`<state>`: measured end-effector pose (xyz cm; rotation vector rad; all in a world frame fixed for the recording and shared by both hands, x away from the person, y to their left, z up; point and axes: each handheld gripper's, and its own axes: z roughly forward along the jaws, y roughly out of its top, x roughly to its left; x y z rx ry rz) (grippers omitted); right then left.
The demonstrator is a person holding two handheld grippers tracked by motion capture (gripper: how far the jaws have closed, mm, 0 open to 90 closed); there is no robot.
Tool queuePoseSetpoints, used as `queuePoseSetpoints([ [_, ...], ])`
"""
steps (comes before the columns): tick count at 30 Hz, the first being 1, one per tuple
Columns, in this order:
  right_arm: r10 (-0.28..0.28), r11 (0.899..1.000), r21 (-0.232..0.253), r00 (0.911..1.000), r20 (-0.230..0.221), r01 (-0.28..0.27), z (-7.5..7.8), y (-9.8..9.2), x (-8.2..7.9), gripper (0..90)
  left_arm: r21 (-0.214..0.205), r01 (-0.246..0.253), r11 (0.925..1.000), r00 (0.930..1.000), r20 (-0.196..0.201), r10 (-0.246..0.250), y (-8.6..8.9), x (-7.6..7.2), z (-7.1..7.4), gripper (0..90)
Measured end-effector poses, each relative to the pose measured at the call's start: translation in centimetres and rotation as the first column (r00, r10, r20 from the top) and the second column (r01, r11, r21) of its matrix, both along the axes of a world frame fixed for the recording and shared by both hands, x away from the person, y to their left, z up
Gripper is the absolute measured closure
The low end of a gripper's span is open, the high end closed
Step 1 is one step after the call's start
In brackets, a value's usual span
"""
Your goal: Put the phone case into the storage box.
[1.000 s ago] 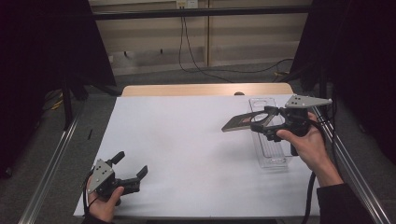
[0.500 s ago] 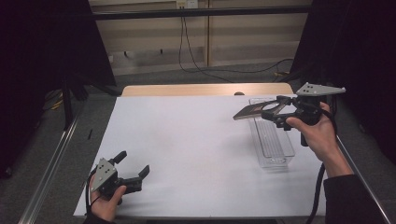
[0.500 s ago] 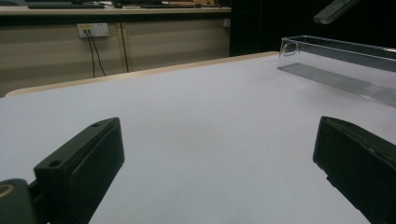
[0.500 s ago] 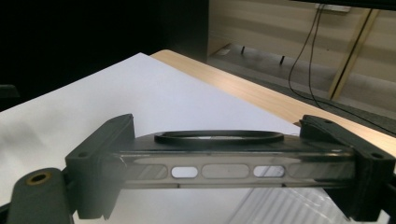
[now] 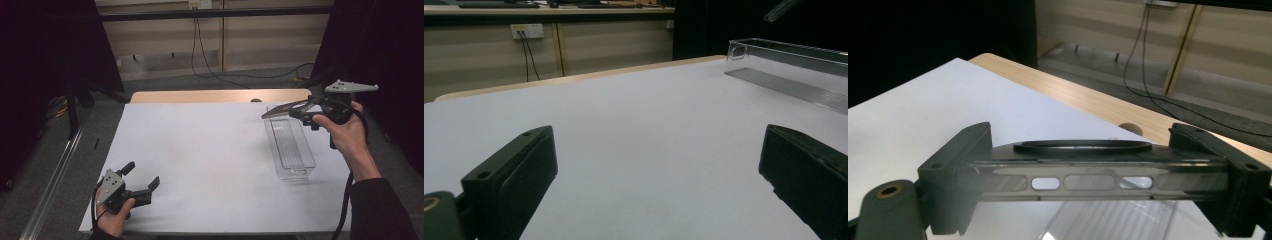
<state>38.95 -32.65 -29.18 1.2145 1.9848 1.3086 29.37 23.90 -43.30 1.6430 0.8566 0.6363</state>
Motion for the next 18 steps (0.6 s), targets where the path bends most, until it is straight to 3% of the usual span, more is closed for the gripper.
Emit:
queuePoseSetpoints([
  [14, -0.099, 0.995, -0.037, 0.9934, -0.057, 0.097, -0.5, -0.9, 2.1, 11.5, 0.016, 0.014, 0.9998, 0.9999, 0.008, -0.014, -0.1, -0.1, 0.0, 2.3],
  [18, -0.111, 0.993, -0.049, 0.9932, -0.035, 0.109, -0.7, -1.0, 2.2, 11.5, 0.016, 0.012, 0.9998, 0.9999, 0.011, -0.013, -0.1, -0.1, 0.1, 2.3],
])
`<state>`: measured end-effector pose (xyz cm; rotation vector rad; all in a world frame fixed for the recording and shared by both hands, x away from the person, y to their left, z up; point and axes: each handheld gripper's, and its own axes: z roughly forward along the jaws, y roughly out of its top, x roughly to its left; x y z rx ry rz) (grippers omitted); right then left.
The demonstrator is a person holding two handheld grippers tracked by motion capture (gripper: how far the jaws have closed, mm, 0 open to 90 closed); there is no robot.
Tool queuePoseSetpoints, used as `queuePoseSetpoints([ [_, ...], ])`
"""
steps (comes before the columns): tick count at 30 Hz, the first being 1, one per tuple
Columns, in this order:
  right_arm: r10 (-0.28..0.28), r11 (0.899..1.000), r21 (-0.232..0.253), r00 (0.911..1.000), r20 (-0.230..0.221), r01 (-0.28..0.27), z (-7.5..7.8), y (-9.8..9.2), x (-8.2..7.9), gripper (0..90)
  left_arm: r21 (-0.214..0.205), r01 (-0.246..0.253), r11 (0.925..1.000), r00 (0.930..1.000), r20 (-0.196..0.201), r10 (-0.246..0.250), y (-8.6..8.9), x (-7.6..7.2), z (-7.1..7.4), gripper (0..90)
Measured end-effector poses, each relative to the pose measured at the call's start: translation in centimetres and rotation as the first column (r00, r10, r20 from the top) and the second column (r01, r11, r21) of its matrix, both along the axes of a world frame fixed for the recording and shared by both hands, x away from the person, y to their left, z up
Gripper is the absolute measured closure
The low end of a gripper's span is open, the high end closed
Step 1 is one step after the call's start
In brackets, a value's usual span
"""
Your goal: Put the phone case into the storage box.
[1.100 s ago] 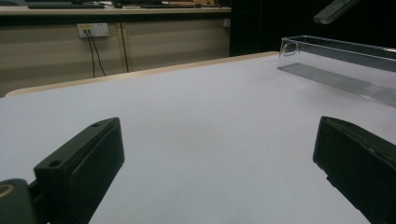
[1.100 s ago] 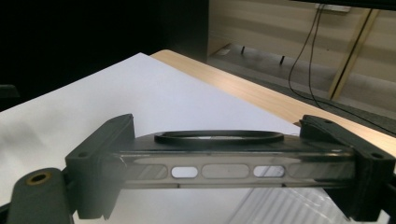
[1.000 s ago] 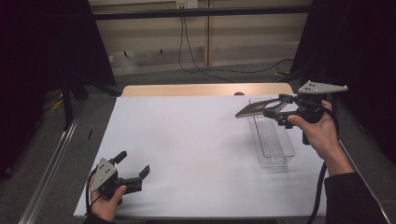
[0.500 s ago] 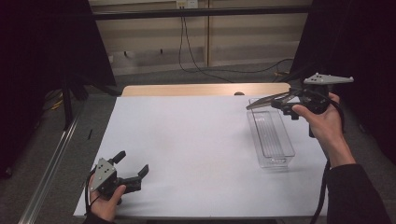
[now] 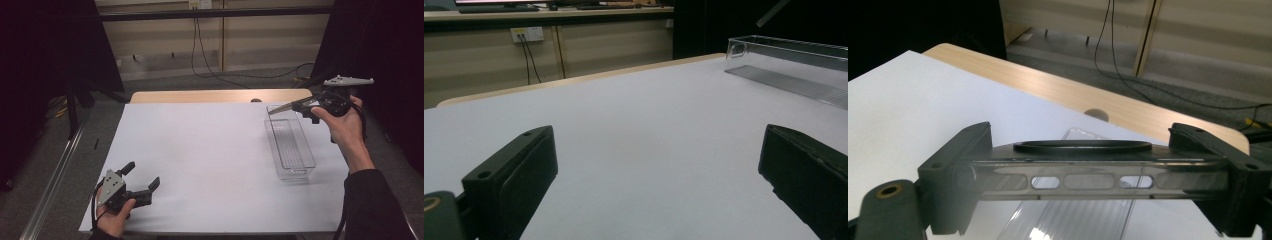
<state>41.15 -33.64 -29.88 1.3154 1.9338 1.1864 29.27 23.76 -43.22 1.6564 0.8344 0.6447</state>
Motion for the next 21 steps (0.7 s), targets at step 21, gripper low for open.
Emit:
queuePoseSetpoints([
  [21, -0.085, 0.995, -0.056, 0.9932, -0.079, 0.081, -2.7, -0.1, 1.6, 11.6, 0.0, 0.0, 1.0, 1.0, -0.003, 0.0, -0.1, 0.0, -0.1, 2.3],
])
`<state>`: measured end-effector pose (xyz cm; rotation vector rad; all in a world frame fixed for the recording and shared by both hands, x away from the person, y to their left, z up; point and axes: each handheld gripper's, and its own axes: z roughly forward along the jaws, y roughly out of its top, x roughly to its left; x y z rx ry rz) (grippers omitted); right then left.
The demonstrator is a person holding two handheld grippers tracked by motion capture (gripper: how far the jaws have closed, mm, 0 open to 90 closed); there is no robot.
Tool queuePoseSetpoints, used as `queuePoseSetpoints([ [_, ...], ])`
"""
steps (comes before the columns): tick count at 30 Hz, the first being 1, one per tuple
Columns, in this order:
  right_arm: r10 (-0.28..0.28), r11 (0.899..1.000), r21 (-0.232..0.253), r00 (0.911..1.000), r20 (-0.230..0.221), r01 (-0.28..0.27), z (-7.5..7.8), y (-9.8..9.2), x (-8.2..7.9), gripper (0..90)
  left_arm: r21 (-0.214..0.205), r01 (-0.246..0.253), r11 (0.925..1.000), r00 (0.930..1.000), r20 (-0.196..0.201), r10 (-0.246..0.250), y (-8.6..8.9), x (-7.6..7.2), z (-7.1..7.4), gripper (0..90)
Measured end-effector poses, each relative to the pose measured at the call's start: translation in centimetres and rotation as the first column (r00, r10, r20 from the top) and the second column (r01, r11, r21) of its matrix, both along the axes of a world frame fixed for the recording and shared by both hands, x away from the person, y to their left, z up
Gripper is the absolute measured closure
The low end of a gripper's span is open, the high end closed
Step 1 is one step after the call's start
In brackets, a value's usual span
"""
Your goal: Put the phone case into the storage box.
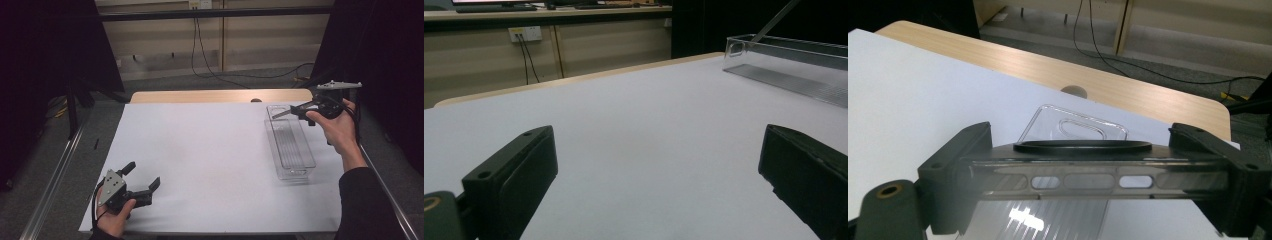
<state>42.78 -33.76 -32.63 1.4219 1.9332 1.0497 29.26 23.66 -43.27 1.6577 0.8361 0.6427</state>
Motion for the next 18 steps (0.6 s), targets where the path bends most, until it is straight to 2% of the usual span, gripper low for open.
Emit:
queuePoseSetpoints([
  [5, -0.014, 1.0, 0.001, 0.9998, -0.017, 0.014, -0.4, 0.4, 0.3, 11.5, 0.002, 0.001, 1.0, 1.0, 0.001, -0.001, 0.0, 0.0, 0.0, 2.3],
  [12, -0.048, 0.998, -0.029, 0.9983, -0.032, 0.047, -1.1, 0.8, 0.8, 11.5, 0.006, 0.006, 1.0, 1.0, 0.004, -0.006, -0.1, -0.1, 0.0, 2.3],
  [18, -0.075, 0.997, -0.028, 0.9962, -0.046, 0.073, -1.4, 1.1, 1.3, 11.6, 0.01, 0.008, 0.9999, 0.9999, 0.008, -0.008, -0.1, 0.0, 0.0, 2.4],
])
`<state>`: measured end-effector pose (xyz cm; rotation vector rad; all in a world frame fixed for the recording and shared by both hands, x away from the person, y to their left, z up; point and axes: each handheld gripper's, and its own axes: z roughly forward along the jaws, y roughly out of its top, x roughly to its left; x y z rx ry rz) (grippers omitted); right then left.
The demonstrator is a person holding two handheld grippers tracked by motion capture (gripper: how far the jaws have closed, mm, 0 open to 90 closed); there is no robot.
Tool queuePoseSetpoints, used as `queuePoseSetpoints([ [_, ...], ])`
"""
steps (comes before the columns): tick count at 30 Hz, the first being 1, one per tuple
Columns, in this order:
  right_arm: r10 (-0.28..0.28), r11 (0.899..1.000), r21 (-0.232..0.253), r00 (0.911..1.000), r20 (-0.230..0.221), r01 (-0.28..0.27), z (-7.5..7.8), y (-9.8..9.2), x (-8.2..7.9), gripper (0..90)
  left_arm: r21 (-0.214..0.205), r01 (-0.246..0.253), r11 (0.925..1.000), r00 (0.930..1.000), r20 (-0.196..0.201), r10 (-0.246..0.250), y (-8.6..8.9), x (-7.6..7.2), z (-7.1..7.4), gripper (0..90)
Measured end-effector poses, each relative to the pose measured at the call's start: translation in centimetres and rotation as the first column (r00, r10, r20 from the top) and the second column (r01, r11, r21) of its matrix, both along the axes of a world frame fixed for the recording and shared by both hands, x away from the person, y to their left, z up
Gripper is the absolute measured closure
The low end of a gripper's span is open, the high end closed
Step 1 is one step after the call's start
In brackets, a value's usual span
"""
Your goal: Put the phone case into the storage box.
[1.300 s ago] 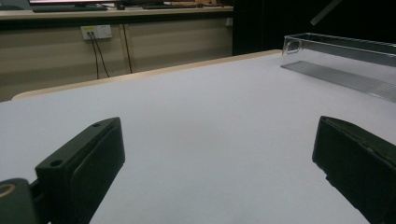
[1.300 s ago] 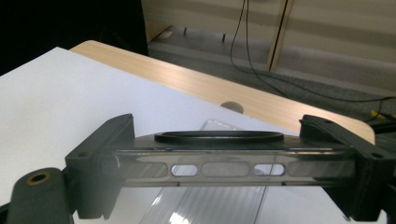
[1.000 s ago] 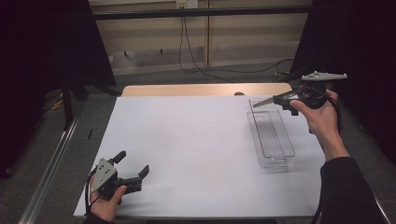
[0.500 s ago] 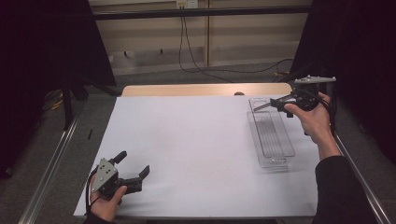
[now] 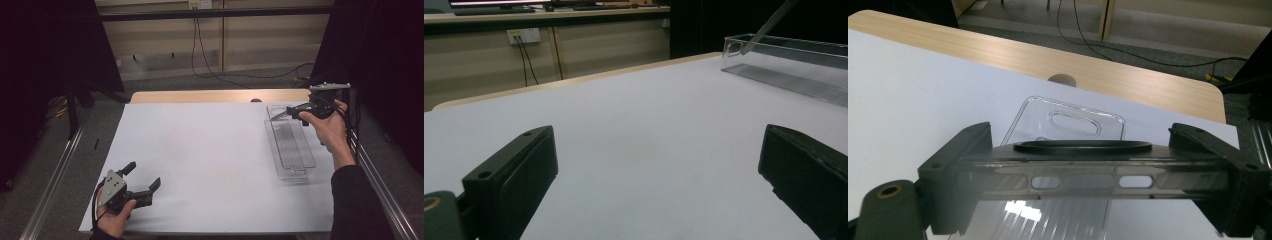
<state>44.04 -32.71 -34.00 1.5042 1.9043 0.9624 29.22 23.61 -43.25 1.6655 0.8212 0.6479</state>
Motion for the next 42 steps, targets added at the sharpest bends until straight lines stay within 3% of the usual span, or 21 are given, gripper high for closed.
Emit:
queuePoseSetpoints([
  [8, -0.039, 0.999, -0.019, 0.999, -0.023, 0.038, -0.4, 1.0, 0.7, 11.6, 0.0, 0.001, 1.0, 1.0, 0.0, -0.001, 0.0, 0.0, 0.0, 2.4],
  [13, -0.069, 0.998, -0.006, 0.9972, -0.029, 0.069, -0.6, 1.2, 0.9, 11.6, 0.0, 0.002, 1.0, 1.0, -0.001, -0.002, 0.0, 0.0, 0.0, 2.4],
  [42, -0.116, 0.993, -0.009, 0.9909, -0.068, 0.115, -2.3, 2.1, 2.6, 11.5, 0.0, -0.003, 1.0, 1.0, -0.007, 0.003, 0.1, 0.1, -0.1, 2.4],
])
